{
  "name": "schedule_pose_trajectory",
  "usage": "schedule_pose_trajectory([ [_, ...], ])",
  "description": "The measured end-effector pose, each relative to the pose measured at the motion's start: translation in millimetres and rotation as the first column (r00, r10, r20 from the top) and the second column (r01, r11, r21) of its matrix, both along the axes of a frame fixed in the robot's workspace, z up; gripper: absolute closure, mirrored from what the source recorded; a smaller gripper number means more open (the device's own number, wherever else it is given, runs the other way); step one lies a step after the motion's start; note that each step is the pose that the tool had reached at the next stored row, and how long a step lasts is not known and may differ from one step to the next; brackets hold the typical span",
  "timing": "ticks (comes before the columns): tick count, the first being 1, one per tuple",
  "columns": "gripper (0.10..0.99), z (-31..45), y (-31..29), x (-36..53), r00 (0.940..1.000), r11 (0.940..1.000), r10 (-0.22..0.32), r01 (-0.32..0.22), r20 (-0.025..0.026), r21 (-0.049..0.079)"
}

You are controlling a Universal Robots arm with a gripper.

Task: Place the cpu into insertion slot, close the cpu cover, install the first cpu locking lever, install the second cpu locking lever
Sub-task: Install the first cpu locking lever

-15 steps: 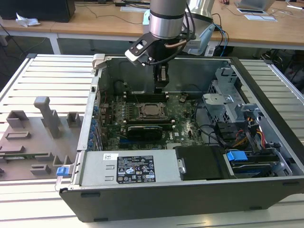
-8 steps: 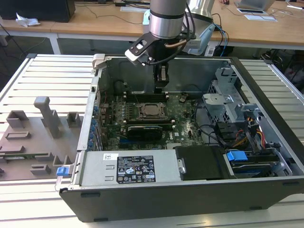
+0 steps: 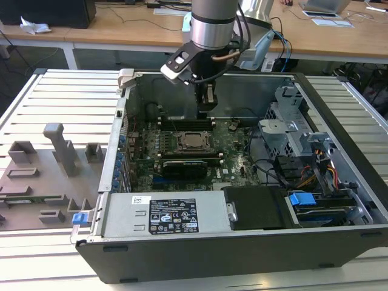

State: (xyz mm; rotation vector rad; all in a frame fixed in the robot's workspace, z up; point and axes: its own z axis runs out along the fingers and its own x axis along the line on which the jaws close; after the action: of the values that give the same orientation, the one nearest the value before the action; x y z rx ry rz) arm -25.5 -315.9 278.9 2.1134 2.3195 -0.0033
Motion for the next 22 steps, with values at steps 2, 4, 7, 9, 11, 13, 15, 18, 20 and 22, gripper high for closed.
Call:
schedule_pose_trajectory([
  [2, 0.98, 0.0, 0.0, 0.0, 0.9984, 0.9984, 0.056, -0.056, 0.0, 0.0],
  [4, 0.98, 0.0, 0.0, 0.0, 0.9962, 0.9962, 0.087, -0.087, 0.0, 0.0],
  [7, 0.98, 0.0, 0.0, 0.0, 0.9912, 0.9912, 0.132, -0.132, 0.0, 0.0],
  [9, 0.98, 0.0, 0.0, 0.0, 0.9867, 0.9867, 0.163, -0.163, 0.0, 0.0],
  [11, 0.98, 0.0, 0.0, 0.0, 0.9819, 0.9819, 0.19, -0.19, 0.0, 0.0],
  [13, 0.98, 0.0, 0.0, 0.0, 0.9706, 0.9706, 0.241, -0.241, 0.0, 0.0],
  [15, 0.98, 0.0, 0.0, 0.0, 0.9571, 0.9571, 0.29, -0.29, 0.0, 0.0],
  [18, 0.98, 0.0, 0.0, 0.0, 0.9295, 0.9295, 0.369, -0.369, 0.0, 0.0],
  [20, 0.98, 0.0, 0.0, 0.0, 0.9184, 0.9184, 0.396, -0.396, 0.0, 0.0],
  [22, 0.98, 0.0, 0.0, 0.0, 0.8957, 0.8957, 0.445, -0.445, 0.0001, 0.0],
])
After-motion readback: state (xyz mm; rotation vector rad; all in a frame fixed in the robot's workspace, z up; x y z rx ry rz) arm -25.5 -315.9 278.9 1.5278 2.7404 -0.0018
